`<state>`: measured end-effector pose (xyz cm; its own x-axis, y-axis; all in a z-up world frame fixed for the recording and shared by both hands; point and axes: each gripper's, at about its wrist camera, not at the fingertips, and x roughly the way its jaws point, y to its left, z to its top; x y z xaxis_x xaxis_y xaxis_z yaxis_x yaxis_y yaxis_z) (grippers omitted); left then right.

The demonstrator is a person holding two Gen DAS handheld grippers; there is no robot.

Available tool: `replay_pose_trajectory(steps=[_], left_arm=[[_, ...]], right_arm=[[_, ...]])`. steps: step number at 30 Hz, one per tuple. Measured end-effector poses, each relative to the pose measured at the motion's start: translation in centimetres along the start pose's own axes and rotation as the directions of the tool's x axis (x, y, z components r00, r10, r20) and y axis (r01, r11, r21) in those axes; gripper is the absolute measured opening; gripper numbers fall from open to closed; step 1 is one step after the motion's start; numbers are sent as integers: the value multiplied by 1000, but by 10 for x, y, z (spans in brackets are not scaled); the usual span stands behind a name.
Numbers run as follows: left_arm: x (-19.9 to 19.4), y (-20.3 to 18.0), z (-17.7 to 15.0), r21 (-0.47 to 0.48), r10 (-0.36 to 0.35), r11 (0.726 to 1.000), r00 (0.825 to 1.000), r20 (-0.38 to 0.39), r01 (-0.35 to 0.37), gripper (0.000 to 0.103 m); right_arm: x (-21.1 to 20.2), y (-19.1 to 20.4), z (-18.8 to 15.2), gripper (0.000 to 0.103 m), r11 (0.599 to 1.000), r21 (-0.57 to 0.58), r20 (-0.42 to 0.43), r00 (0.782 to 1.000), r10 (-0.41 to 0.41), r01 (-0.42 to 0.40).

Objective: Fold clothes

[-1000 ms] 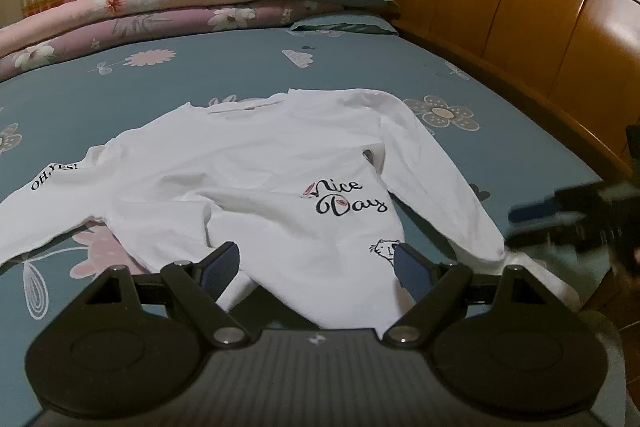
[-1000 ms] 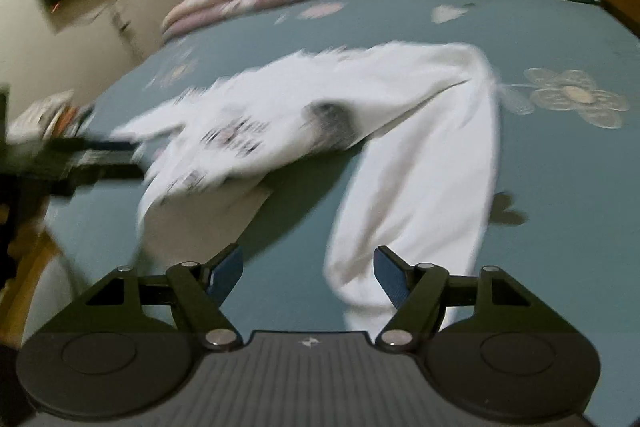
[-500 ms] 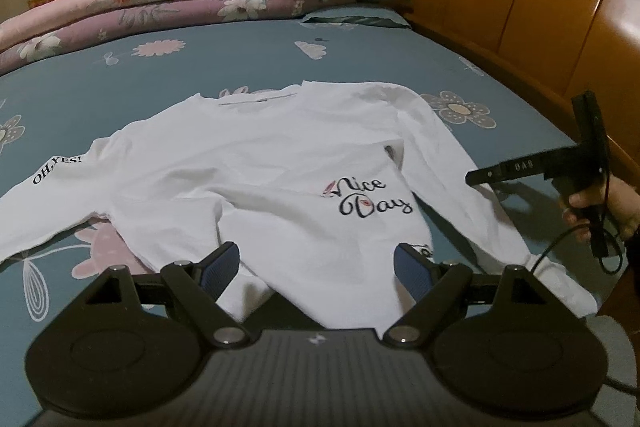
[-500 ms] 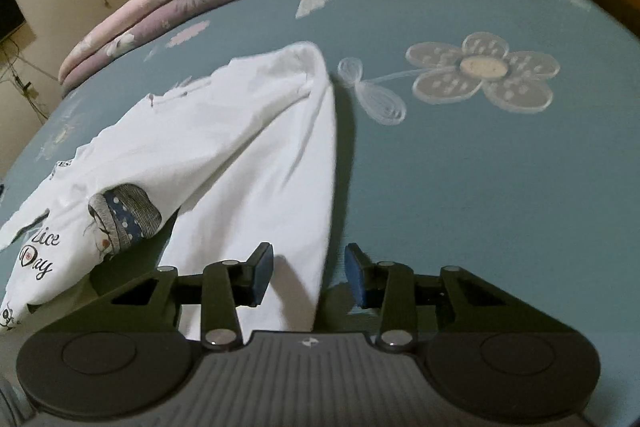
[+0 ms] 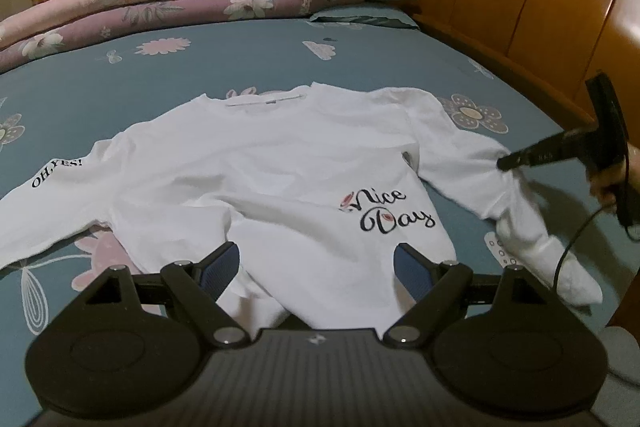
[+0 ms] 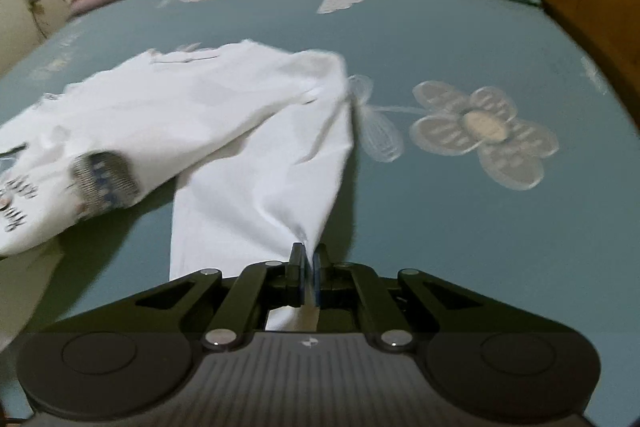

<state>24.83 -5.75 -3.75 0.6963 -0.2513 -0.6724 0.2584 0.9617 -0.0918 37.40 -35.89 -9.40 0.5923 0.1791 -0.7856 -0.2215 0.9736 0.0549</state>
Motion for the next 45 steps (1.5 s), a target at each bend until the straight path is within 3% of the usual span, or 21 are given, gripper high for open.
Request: replay_pose_trajectory(steps=[4,9,15,17,21,23,25,26,28,30,32,36,40,45], left_arm=[[-1,3,1,-4,5,1000,1000,6,-5,85],[1,10,1,-16,17,1000,1000,6,-17,85],[3,19,2,-30,33,999,999,4,-33,85],[4,22,3,-36,38,999,999,4,-37,85],[5,27,2,-43,43,998,999,-1,-43,85],[6,29,1,-46,42,998,999,-2,-42,85],[7,31,1,-44,39,998,999,-2,-39,85],[8,31,2,-42,40,998,999,1,-40,85],[9,32,4,-37,41,999,999,7,-40,85],[9,32,6,-32,42,999,999,14,-41,85],[8,32,7,-35,39,999,999,21,-38,85],[7,32,4,-37,42,998,999,19,-41,85],[4,31,3,-46,44,998,999,14,-43,85],[1,21,4,-23,43,999,999,15,-43,85]], right_arm=[[-4,-22,19,4,992,-31,-9,993,-120,120],[5,-44,41,4,966,-68,-37,967,-252,249],[15,-71,61,4,915,-101,-64,915,-399,392],[17,-83,68,4,897,-100,-73,896,-437,430],[21,-100,79,5,894,-65,-111,887,-448,443],[30,-101,77,6,886,-85,-153,873,-464,456],[37,-97,74,17,870,-116,-158,856,-492,478],[36,-95,72,18,869,-119,-151,856,-494,480],[28,-91,71,22,889,-80,-124,880,-458,451],[13,-87,72,37,919,-33,-77,916,-394,393],[-2,-85,69,44,933,-7,-31,932,-360,360],[-29,-97,48,44,942,103,-1,947,-321,319],[-44,-124,7,44,923,230,-24,950,-312,309],[-54,-144,-51,44,903,382,-8,978,-209,196]])
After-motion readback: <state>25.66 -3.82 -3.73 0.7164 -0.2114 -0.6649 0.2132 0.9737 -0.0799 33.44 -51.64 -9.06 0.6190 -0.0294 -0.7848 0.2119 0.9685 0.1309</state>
